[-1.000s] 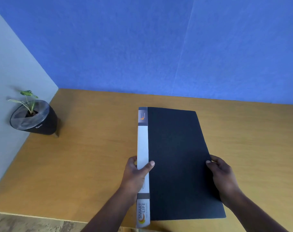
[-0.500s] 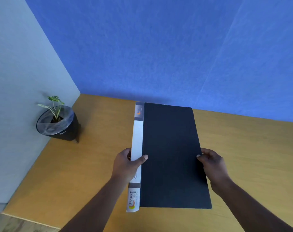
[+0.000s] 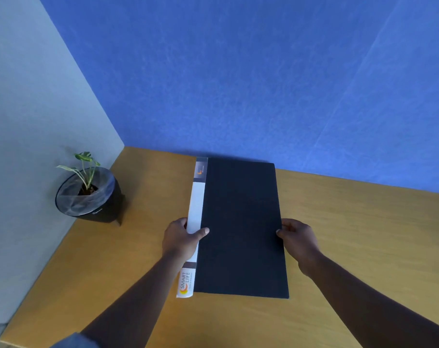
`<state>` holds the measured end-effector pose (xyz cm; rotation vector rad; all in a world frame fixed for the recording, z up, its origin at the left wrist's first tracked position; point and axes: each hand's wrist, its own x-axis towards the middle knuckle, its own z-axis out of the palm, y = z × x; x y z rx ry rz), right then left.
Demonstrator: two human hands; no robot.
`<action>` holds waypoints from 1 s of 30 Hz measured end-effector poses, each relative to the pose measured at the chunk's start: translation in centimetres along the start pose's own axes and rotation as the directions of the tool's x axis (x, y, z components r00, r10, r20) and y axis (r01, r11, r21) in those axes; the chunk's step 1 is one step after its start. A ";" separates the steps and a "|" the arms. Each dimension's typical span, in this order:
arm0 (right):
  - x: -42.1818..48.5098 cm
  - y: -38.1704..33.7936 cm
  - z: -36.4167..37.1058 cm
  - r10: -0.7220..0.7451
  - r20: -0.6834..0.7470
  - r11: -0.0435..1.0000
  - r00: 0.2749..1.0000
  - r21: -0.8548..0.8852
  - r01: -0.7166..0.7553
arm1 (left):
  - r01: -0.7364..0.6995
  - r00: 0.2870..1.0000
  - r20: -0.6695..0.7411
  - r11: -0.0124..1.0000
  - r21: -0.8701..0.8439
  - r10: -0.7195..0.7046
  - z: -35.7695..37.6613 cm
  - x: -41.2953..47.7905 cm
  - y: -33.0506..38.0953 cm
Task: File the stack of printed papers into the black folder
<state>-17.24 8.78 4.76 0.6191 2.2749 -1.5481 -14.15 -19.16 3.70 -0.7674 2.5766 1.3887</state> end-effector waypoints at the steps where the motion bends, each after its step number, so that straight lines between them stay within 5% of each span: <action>1: 0.0 0.1 0.1 0.013 0.015 1.000 1.000 -0.001 -0.013 | -0.012 1.000 0.008 0.999 0.034 0.012 0.0 0.2 0.0; 7: -2.0 2.0 0.0 -0.093 0.064 0.978 0.994 -0.180 0.103 | -0.191 0.975 -0.009 0.863 0.468 0.220 1.2 -2.5 -1.2; 11: -3.6 4.3 0.1 -0.279 0.124 0.832 0.952 -0.464 0.304 | -0.352 0.918 0.074 0.720 0.598 0.389 3.0 -5.5 -3.2; 15: -4.3 6.2 0.4 -0.331 0.275 0.622 0.903 -0.656 0.428 | -0.365 0.911 0.112 0.653 0.664 0.396 4.0 -6.6 -4.5; 20: -4.1 6.7 1.2 -0.352 0.333 0.489 0.875 -0.732 0.475 | -0.350 0.922 0.148 0.606 0.714 0.358 4.0 -5.8 -5.0; 24: -3.4 6.2 1.4 -0.349 0.334 0.465 0.875 -0.749 0.472 | -0.338 0.928 0.142 0.617 0.711 0.344 3.6 -5.3 -4.6; 30: -3.5 5.8 0.3 -0.377 0.314 0.563 0.871 -0.669 0.485 | -0.333 0.926 0.113 0.634 0.698 0.361 3.8 -5.5 -3.5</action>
